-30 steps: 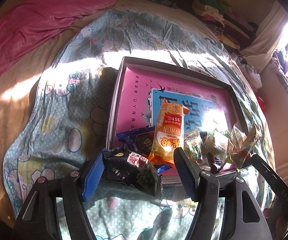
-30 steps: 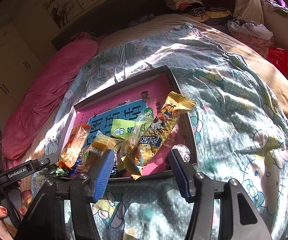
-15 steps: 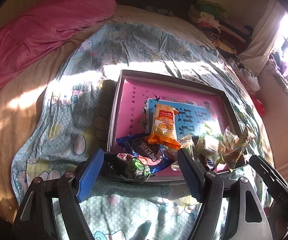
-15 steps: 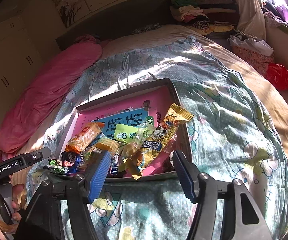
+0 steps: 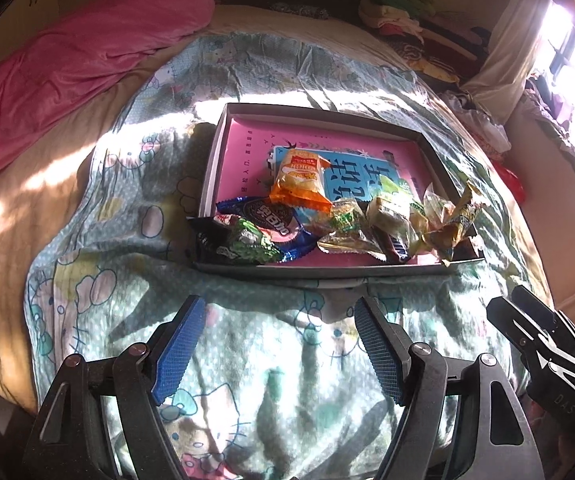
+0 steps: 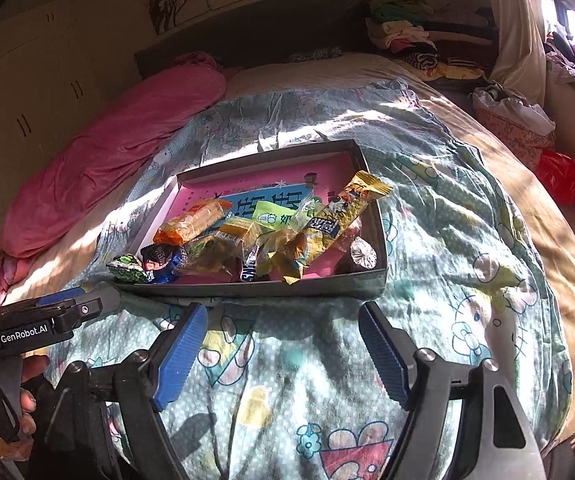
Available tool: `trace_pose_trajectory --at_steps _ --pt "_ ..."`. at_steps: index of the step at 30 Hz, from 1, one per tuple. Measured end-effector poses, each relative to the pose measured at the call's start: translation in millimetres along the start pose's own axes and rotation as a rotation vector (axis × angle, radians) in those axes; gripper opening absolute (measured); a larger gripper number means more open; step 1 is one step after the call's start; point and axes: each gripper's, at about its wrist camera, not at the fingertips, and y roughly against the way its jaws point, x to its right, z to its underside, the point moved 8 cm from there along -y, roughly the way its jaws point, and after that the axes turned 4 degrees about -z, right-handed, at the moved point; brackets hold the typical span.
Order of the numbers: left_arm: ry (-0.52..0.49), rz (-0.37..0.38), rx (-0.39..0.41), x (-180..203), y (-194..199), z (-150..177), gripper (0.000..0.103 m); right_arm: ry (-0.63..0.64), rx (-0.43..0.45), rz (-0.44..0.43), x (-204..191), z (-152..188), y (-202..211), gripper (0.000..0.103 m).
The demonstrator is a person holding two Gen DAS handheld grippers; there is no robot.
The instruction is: Organize snacks
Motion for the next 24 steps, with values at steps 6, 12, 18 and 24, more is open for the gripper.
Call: trace_pose_trajectory --at_steps 6,12,18,24 --pt "-0.005 -0.010 0.007 5.0 10.2 17.4 0.078 0.018 0.002 0.007 0.1 12.0 10.4 0.092" --pt "-0.013 -0.011 -0.006 5.2 10.8 25.6 0.078 0.022 -0.007 0.011 -0.2 18.3 12.2 0.093" --pt "-0.003 -0.023 -0.018 -1.8 9.7 30.0 0.078 0.025 -0.022 0.008 -2.5 20.8 8.5 0.094" --pt "0.000 -0.034 -0.030 -4.6 6.4 31.5 0.078 0.026 -0.029 0.012 -2.2 21.9 6.7 0.094"
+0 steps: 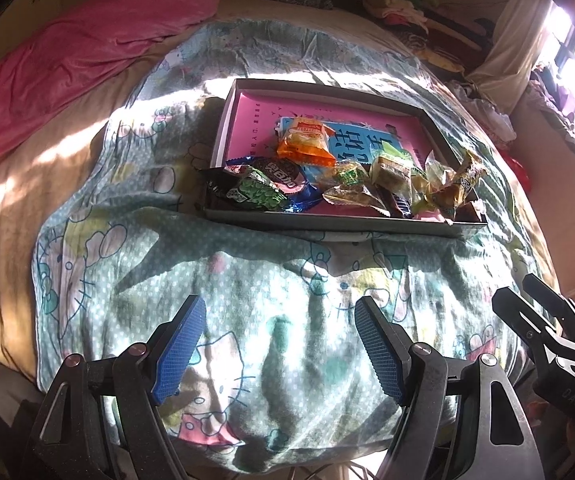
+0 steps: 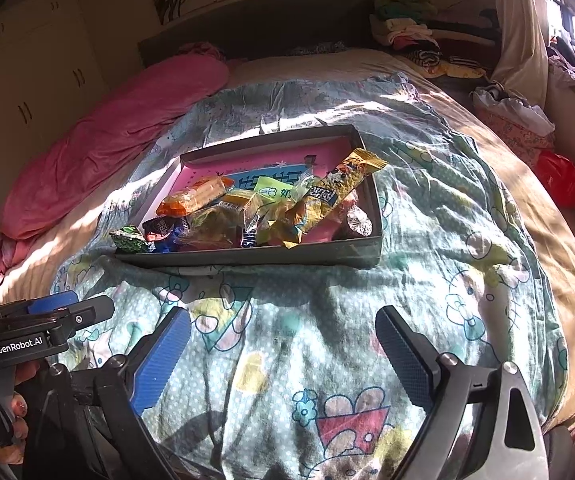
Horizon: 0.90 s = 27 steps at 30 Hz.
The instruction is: Organize snacks
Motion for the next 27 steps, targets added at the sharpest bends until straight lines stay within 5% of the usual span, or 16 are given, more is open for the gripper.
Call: trace_pose_trajectory --at_steps 27 --pt "-0.017 -0.023 0.015 -0.7 1.8 -3.1 0.078 -0.023 -0.001 0.008 7.5 0.7 0.2 0.094"
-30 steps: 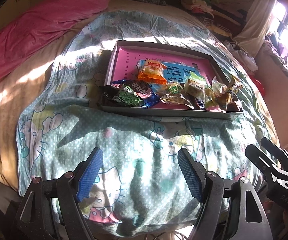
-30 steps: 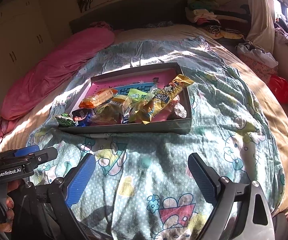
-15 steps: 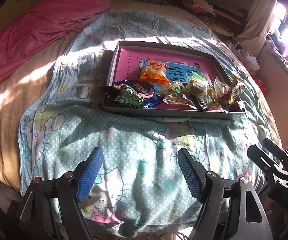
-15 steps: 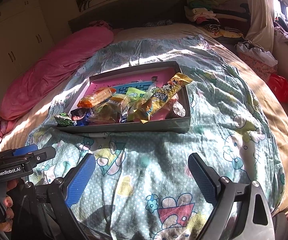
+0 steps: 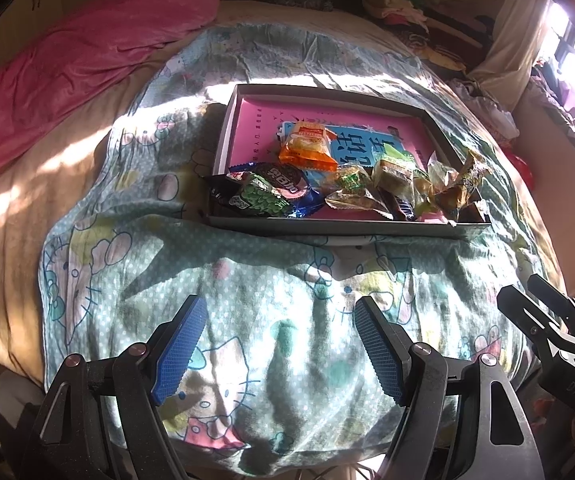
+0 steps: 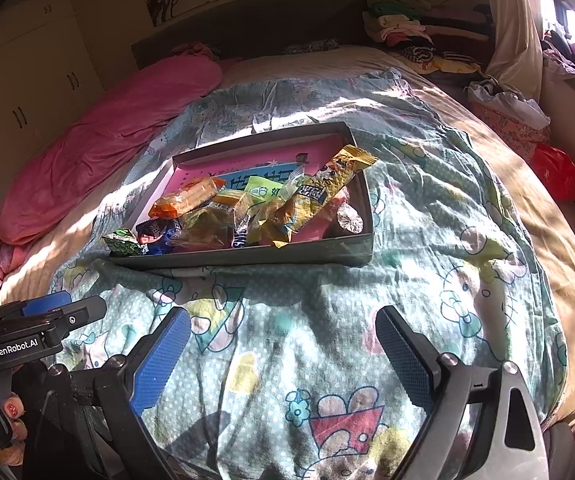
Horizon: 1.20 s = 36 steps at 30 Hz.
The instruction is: Organize snacks
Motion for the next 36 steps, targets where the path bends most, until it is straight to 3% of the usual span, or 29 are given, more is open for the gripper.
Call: trace_pose_trajectory --at_steps 29,36 --pt "-0.015 0.000 0.000 3.3 0.5 0.4 0.078 -0.023 0.010 0.017 7.4 -1.7 1.7 0.094" --pt "-0.014 -0.029 0.019 -0.8 0.8 -4.3 0.078 -0.032 0.020 0.037 15.0 -4.8 0.9 0.094"
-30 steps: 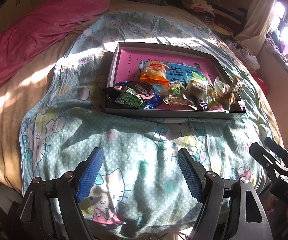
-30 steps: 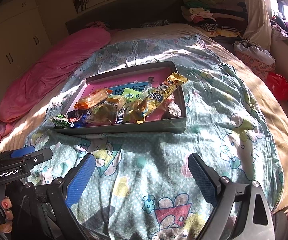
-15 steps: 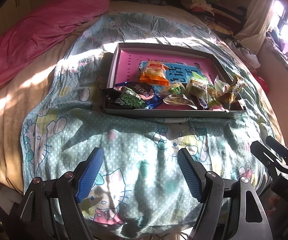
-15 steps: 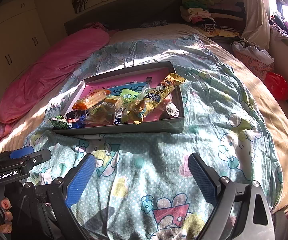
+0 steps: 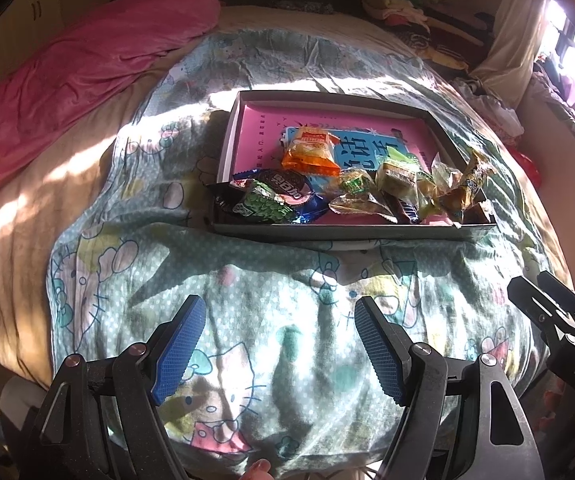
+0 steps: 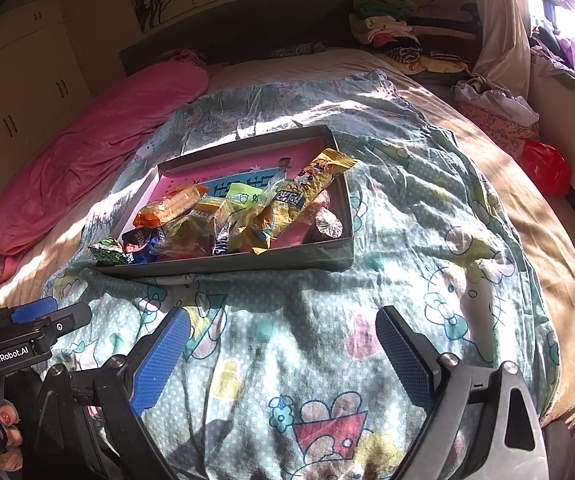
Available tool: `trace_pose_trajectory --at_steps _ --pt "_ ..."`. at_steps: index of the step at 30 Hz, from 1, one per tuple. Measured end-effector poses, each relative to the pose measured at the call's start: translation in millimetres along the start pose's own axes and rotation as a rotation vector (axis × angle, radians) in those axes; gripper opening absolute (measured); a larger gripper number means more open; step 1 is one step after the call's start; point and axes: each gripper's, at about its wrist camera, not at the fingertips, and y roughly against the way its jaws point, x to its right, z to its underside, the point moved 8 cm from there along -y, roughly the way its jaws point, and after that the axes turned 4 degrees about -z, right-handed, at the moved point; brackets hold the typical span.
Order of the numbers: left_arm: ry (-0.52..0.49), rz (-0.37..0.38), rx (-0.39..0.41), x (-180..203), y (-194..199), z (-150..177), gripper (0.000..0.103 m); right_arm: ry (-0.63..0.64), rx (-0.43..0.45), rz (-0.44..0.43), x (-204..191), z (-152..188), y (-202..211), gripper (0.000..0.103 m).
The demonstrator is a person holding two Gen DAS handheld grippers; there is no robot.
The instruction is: Organize snacks
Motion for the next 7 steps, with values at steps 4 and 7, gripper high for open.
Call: trace_pose_trajectory --at_steps 4,7 --pt "0.040 0.019 0.017 -8.9 -2.0 -7.6 0.078 -0.030 0.017 0.032 16.6 -9.0 -1.8 0.094" --pt "0.073 -0.006 0.045 -31.2 -5.8 -23.1 0.080 -0.052 0.042 0.066 38.1 -19.9 -1.7 0.094"
